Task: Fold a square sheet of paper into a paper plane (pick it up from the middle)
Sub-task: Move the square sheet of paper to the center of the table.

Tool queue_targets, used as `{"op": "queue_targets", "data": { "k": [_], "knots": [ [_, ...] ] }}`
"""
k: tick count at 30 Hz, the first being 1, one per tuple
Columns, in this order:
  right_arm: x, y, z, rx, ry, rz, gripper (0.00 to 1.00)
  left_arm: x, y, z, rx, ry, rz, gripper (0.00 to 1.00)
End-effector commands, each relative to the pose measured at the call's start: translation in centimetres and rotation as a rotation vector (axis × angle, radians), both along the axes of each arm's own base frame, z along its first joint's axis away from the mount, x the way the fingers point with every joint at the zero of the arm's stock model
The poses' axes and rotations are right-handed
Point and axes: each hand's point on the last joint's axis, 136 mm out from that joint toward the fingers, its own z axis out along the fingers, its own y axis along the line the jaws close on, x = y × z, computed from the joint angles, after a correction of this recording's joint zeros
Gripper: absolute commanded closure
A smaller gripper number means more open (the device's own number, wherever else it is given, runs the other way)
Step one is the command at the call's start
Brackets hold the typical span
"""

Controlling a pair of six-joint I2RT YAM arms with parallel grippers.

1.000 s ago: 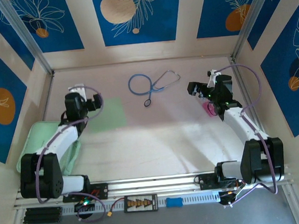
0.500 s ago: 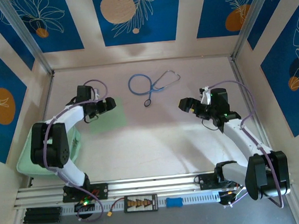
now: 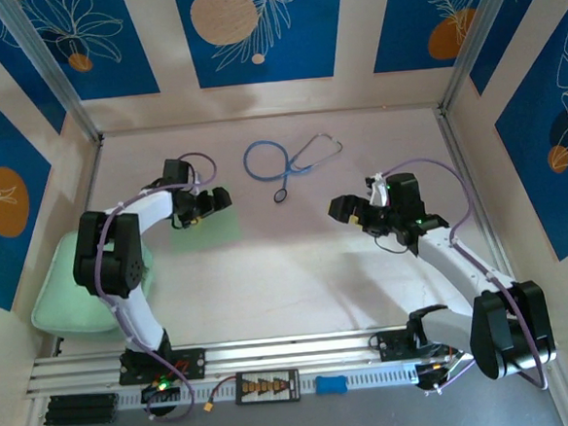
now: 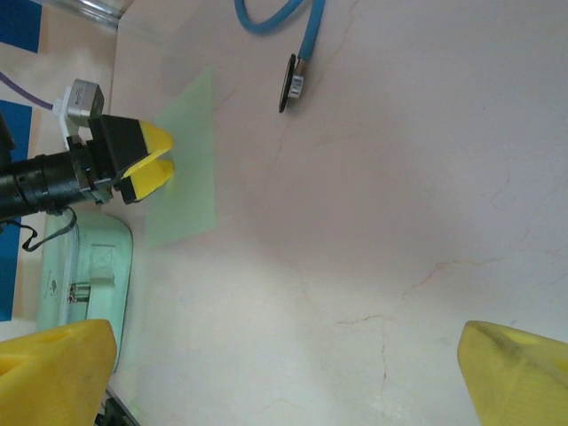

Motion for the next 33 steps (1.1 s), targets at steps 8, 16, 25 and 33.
{"op": "queue_targets", "data": {
  "k": [8,16,25,33],
  "knots": [
    [-1.3,-0.7,-2.3,-0.078,0.142,-0.037,0.01,-7.1,-4.0,-3.2,-0.015,0.163,-0.072,0.00],
    [-1.9,-1.3,-2.6,-0.130,0.196,-0.071,0.01,-13.6,-9.2,-4.3,0.002,0.196,-0.135,0.00],
    [-2.1,-1.4,-1.5,-0.141,0.164,-0.100,0.01,-17.7,-14.0,-2.9,-0.005,0.153,-0.236,0.00],
    [-1.9,-1.4,-0.2,-0.221,0.052,-0.099,0.01,-15.5,-12.6,1.8,0.110,-0.076,-0.257,0.00]
  ]
}}
